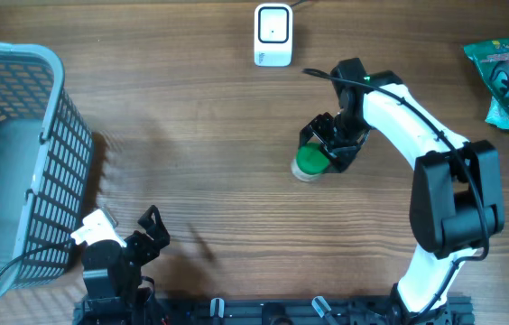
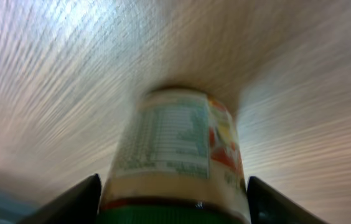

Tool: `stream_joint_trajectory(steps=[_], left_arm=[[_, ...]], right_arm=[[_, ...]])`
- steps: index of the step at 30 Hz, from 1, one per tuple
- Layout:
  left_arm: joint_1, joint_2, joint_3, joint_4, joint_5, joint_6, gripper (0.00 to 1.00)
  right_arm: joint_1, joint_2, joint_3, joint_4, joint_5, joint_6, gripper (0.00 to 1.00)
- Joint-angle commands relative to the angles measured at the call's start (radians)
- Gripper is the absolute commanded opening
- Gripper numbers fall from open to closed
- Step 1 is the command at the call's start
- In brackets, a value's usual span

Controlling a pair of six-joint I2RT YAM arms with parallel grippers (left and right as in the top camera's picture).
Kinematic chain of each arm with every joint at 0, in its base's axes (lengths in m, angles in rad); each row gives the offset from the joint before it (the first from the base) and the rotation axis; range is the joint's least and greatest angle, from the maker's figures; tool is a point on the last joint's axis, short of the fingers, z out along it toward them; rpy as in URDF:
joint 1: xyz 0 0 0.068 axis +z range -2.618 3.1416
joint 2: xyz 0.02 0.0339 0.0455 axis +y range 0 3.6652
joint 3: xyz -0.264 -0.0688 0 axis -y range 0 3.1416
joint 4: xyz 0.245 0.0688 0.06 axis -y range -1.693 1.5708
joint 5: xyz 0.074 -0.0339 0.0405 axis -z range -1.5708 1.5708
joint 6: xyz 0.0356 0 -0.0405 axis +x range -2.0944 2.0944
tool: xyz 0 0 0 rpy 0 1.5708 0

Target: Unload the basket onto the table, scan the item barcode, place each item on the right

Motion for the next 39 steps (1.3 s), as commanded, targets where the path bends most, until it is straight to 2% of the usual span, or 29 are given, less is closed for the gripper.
stream_joint_trajectory(steps=[1, 4, 6, 9, 11, 13, 16, 18, 24, 28, 35, 39], left_arm=[[-0.005, -0.007, -0.004, 0.003, -0.002, -0.005, 1.0], [-0.005, -0.007, -0.004, 0.003, -0.002, -0.005, 1.0], [-0.005, -0.007, -0.004, 0.003, -0.002, -0.005, 1.0], [-0.005, -0.007, -0.004, 0.003, -0.002, -0.005, 1.0], [-0.005, -0.007, -0.004, 0.003, -0.002, -0.005, 1.0], [-0.005, -0.007, -0.004, 0.003, -0.002, -0.005, 1.0], [-0.005, -0.007, -0.004, 0.003, -0.002, -0.005, 1.0], [-0.005, -0.007, -0.004, 0.003, -0.002, -0.005, 1.0], [-0.005, -0.007, -0.004, 0.003, -0.002, -0.005, 1.0], [-0.005, -0.007, -0.004, 0.003, -0.002, -0.005, 1.0], [-0.005, -0.007, -0.004, 0.003, -0.002, -0.005, 1.0], [-0.005, -0.007, -0.004, 0.003, -0.002, -0.005, 1.0]], right_arm=[[-0.003, 0.023, 0.09, -0.056, 0.287, -0.341, 0.83], [-0.003, 0.023, 0.307, -0.195, 0.337, -0.378, 0.91], [-0.003, 0.018, 0.462, -0.341, 0.337, -0.338, 1.0], [-0.001, -0.005, 0.563, -0.578, 0.377, 0.035, 1.0], [0.034, -0.024, 0.536, -0.577, 0.373, 0.158, 0.99], [0.102, -0.018, 0.535, -0.565, 0.407, 0.193, 1.0], [0.22, -0.018, 0.535, -0.562, 0.573, 0.316, 1.0], [0.273, -0.017, 0.525, -0.524, 0.621, 0.332, 1.0], [0.268, -0.018, 0.295, -0.358, 0.549, 0.315, 1.0], [0.244, -0.018, 0.22, -0.301, 0.511, 0.3, 1.0], [0.167, -0.017, 0.004, -0.074, 0.305, 0.301, 1.0], [0.167, -0.017, -0.082, 0.053, 0.306, 0.264, 1.0]])
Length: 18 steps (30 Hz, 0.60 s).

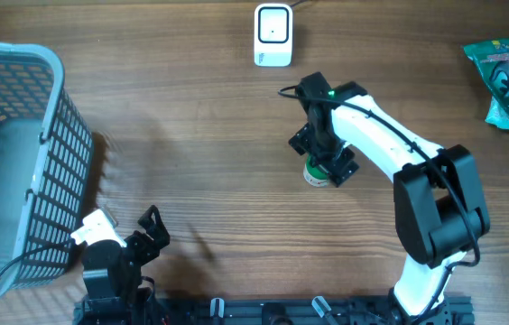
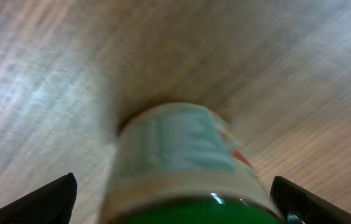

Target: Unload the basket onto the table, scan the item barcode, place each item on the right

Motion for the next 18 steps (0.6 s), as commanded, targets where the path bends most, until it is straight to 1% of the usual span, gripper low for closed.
stream_joint_trajectory(steps=[1, 5, 7, 8, 10, 11, 13, 16, 17, 18], left_arm=[[-0.005, -0.007, -0.004, 0.002, -0.002, -0.005, 1.0], [-0.005, -0.007, -0.004, 0.002, -0.002, -0.005, 1.0], [-0.005, -0.007, -0.004, 0.002, -0.002, -0.005, 1.0], [-0.005, -0.007, -0.004, 0.002, -0.002, -0.005, 1.0], [-0.005, -0.007, -0.004, 0.002, -0.002, -0.005, 1.0], [-0.005, -0.007, -0.004, 0.002, -0.002, -0.005, 1.0], [-0.005, -0.007, -0.004, 0.002, -0.002, -0.005, 1.0], [-0.005, -0.007, -0.004, 0.002, -0.002, -0.005, 1.0], [-0.005, -0.007, -0.004, 0.002, -0.002, -0.005, 1.0], [-0.005, -0.007, -0.004, 0.002, -0.002, -0.005, 1.0]], right_arm=[[0.003, -0.005, -0.074, 0.074, -0.022, -0.037, 1.0], [-0.026, -0.005, -0.152, 0.162, -0.069, -0.064, 1.0], [-0.043, -0.005, -0.156, 0.18, -0.085, -0.126, 1.0], [-0.045, -0.005, -0.156, 0.179, -0.085, -0.134, 0.98], [-0.045, -0.005, -0.156, 0.175, -0.093, -0.16, 0.86], [-0.045, -0.005, -0.155, 0.171, -0.099, -0.177, 0.85], [-0.045, -0.006, -0.144, 0.155, -0.124, -0.224, 0.85], [-0.045, -0.02, -0.098, 0.104, -0.126, -0.235, 0.85], [-0.045, -0.026, -0.087, 0.105, -0.126, -0.254, 0.85], [-0.045, -0.036, -0.064, 0.104, -0.122, -0.304, 0.85]])
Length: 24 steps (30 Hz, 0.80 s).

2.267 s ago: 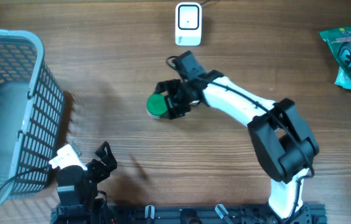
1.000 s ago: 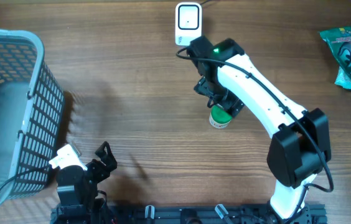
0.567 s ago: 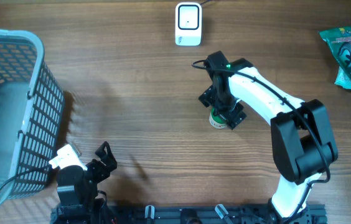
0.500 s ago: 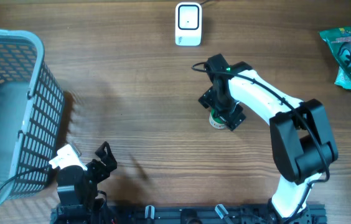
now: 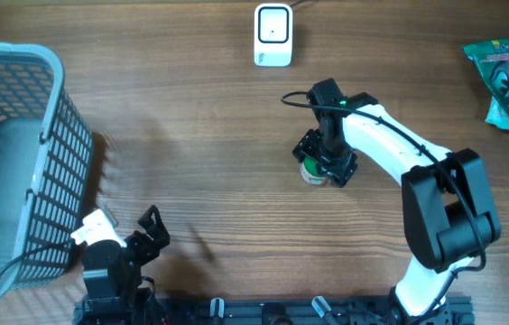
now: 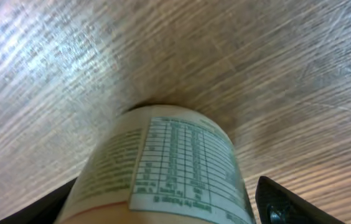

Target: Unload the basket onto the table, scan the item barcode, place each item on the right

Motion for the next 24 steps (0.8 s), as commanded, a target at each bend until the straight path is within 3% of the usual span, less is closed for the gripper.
stream_joint_trajectory(steps=[1, 5, 7, 8, 10, 14, 15, 16, 18, 22, 24], left_arm=[[-0.005, -0.007, -0.004, 0.003, -0.002, -0.005, 1.0], [-0.005, -0.007, -0.004, 0.003, -0.002, -0.005, 1.0], [-0.005, -0.007, -0.004, 0.003, -0.002, -0.005, 1.0], [-0.005, -0.007, -0.004, 0.003, -0.002, -0.005, 1.0], [-0.005, -0.007, -0.004, 0.003, -0.002, -0.005, 1.0], [-0.005, -0.007, -0.004, 0.003, -0.002, -0.005, 1.0], [-0.005, -0.007, -0.004, 0.003, -0.002, -0.005, 1.0], [-0.005, -0.007, -0.004, 0.003, -0.002, -0.005, 1.0], [-0.005, -0.007, -0.004, 0.003, -0.002, -0.005, 1.0], [-0.005, -0.007, -0.004, 0.003, -0.002, -0.005, 1.0], [-0.005, -0.007, -0.004, 0.003, -0.002, -0.005, 1.0]], right_arm=[[0.0, 0.0, 0.055, -0.005, -0.016, -0.12, 0.85], [0.0, -0.02, 0.072, -0.028, 0.046, -0.351, 0.82], [0.0, -0.03, 0.072, -0.046, 0.079, -0.43, 0.69], [0.0, -0.041, 0.073, -0.048, 0.079, -0.464, 0.68], [0.0, -0.05, 0.085, -0.047, 0.079, -0.57, 0.68], [0.0, -0.064, 0.185, -0.088, 0.079, -0.967, 0.69], [0.0, -0.064, 0.211, -0.106, 0.079, -1.005, 0.72], [0.0, -0.064, 0.261, -0.13, 0.079, -1.006, 0.85], [0.0, -0.064, 0.314, -0.149, 0.075, -0.946, 0.98], [0.0, -0.064, 0.338, -0.208, 0.072, -0.742, 1.0], [0.0, -0.064, 0.338, -0.237, 0.073, -0.368, 1.0]])
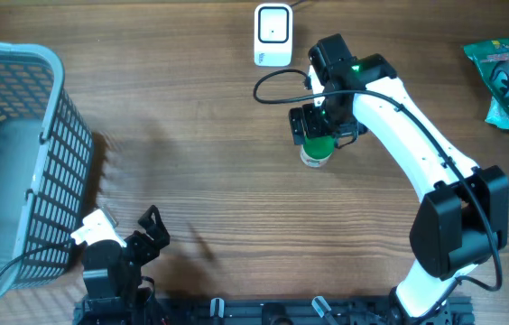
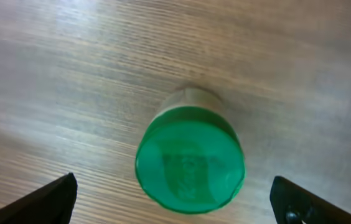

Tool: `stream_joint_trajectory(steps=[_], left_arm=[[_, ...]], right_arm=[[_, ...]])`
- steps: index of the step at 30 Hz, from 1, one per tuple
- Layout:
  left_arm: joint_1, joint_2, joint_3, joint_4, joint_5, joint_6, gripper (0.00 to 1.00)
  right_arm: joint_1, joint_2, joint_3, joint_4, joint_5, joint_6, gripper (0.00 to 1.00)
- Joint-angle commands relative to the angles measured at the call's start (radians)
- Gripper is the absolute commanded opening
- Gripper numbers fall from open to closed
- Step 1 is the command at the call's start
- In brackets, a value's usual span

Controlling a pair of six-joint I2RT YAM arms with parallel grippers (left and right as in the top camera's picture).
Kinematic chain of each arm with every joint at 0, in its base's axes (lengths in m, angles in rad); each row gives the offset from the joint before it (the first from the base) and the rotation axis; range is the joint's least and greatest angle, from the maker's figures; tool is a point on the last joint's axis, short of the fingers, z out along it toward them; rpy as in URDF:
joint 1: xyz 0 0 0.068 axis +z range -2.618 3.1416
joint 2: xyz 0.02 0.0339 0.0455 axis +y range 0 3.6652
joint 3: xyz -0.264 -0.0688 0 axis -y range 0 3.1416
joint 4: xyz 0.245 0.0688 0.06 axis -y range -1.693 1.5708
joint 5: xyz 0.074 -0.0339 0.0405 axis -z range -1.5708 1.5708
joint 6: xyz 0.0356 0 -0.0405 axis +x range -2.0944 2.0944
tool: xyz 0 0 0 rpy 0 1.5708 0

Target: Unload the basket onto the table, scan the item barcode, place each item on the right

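Note:
A small jar with a green lid [image 1: 317, 146] stands upright on the wooden table, a short way in front of the white barcode scanner [image 1: 273, 34]. In the right wrist view I look straight down on the green lid [image 2: 190, 158]. My right gripper [image 1: 323, 125] [image 2: 173, 182] hovers above the jar, open, its fingertips [image 2: 51, 199] wide apart on either side of the lid and touching nothing. The jar's label is hidden from here. My left gripper [image 1: 152, 227] rests near the front edge, far from the jar.
A grey plastic basket [image 1: 51, 117] takes up the left side of the table. A green snack packet [image 1: 507, 81] lies at the far right edge. The scanner's cable runs off the far edge.
My right gripper was low around the jar with its label filling the view. It is now higher and nearer the scanner, looking down on the lid. The jar stands in about the same spot.
At first my right gripper was shut on the jar, with the label facing the wrist camera. Then its fingers stood wide apart beside the jar on the table, and stayed so. Now the gripper is above the upright jar. The left arm has not moved.

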Motion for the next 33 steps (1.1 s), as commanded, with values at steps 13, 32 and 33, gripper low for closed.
stream_joint_trajectory(steps=[13, 32, 33], left_arm=[[-0.004, -0.007, -0.004, 0.003, -0.002, -0.005, 1.0], [-0.004, -0.007, -0.004, 0.003, -0.002, -0.005, 1.0], [-0.004, -0.007, -0.004, 0.003, -0.002, -0.005, 1.0]], right_arm=[[0.0, -0.018, -0.088, -0.001, 0.035, 1.563, 1.0], [0.0, -0.018, -0.113, 0.163, 0.211, 0.423, 0.62], [0.0, -0.018, -0.101, 0.158, 0.208, 0.272, 0.62]])
